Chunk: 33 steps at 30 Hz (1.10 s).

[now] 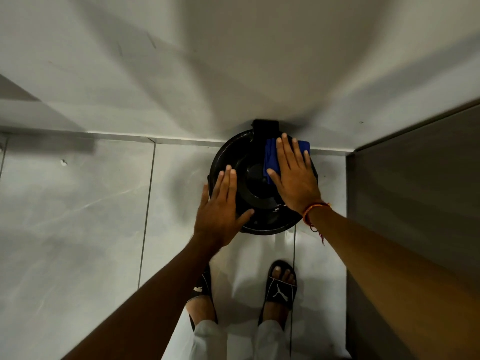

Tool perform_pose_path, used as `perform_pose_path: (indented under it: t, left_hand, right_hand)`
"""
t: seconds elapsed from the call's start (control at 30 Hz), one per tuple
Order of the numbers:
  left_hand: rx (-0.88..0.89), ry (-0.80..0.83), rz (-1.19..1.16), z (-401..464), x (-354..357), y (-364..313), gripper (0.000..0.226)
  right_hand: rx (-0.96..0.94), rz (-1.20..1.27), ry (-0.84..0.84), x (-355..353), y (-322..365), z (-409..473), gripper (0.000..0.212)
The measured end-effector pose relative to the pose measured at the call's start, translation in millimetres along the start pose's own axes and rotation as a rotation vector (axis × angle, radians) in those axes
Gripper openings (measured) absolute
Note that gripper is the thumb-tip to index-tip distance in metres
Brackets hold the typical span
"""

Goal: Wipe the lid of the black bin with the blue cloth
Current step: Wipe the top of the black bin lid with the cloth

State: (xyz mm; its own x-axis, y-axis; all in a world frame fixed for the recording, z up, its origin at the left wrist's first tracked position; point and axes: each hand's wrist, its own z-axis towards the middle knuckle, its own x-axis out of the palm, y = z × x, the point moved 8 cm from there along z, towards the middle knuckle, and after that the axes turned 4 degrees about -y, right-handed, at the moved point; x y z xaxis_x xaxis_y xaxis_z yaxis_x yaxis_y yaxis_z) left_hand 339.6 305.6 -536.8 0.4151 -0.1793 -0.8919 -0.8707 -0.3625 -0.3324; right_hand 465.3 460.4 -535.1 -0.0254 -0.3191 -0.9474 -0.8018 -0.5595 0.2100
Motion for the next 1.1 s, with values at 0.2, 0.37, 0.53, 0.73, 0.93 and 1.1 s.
perform_pose_path:
  t: [0.2,0.37,0.53,0.73,0.93,1.1]
  left_hand:
    - [-0.058,0.049,0.054,3,7,-13,0.111]
    - [-0.081,0.084,0.073,4,4,-17,0.111]
    - [-0.063,0.055,0.052,4,7,-16,0.110]
    - [-0.039,0.027,0.037,5,11,-14,0.111]
    - [-0.044,0.035,0.012,4,10,-16,0.110]
    - [-0.048,0.010,0.029,2,11,-16,0.109]
  right_hand:
    - [0.014,0.018,-0.032,13,5,-36,0.068]
    - [0.084,0.207,-0.037,49,19,-126,0.065]
    - [0.133,0.297,-0.065,68,17,-154,0.064]
    - [0.358,0.532,-0.221,31,-29,-81,0.069]
    - [0.331,0.446,-0.176,14,-42,-52,0.066]
    - [0.352,0.277,-0.204,44,14,-113,0.065]
